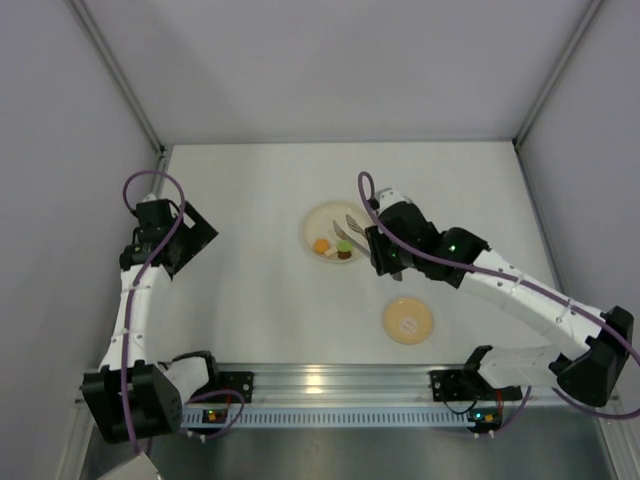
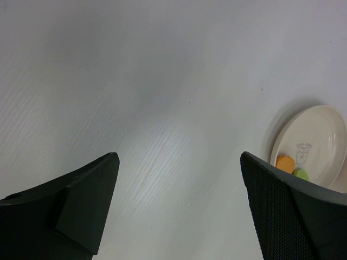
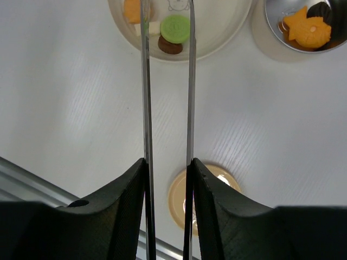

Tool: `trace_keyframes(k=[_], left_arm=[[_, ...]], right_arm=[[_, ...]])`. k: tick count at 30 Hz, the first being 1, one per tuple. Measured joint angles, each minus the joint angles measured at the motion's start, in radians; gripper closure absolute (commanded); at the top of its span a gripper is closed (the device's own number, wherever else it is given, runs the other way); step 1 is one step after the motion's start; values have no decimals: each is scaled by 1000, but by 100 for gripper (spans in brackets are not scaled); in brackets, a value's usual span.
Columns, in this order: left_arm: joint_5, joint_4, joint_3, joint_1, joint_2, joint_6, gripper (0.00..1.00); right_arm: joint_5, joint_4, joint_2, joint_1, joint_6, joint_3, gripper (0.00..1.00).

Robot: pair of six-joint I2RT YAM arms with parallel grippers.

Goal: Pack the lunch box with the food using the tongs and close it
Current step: Pick up the fake food from the plate.

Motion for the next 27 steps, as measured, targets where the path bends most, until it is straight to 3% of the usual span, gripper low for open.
trace_keyframes(k=[27], left_arm=[[0, 0, 0, 0, 0, 3, 1]], right_arm=[[0, 8, 88, 15, 32, -83, 57]])
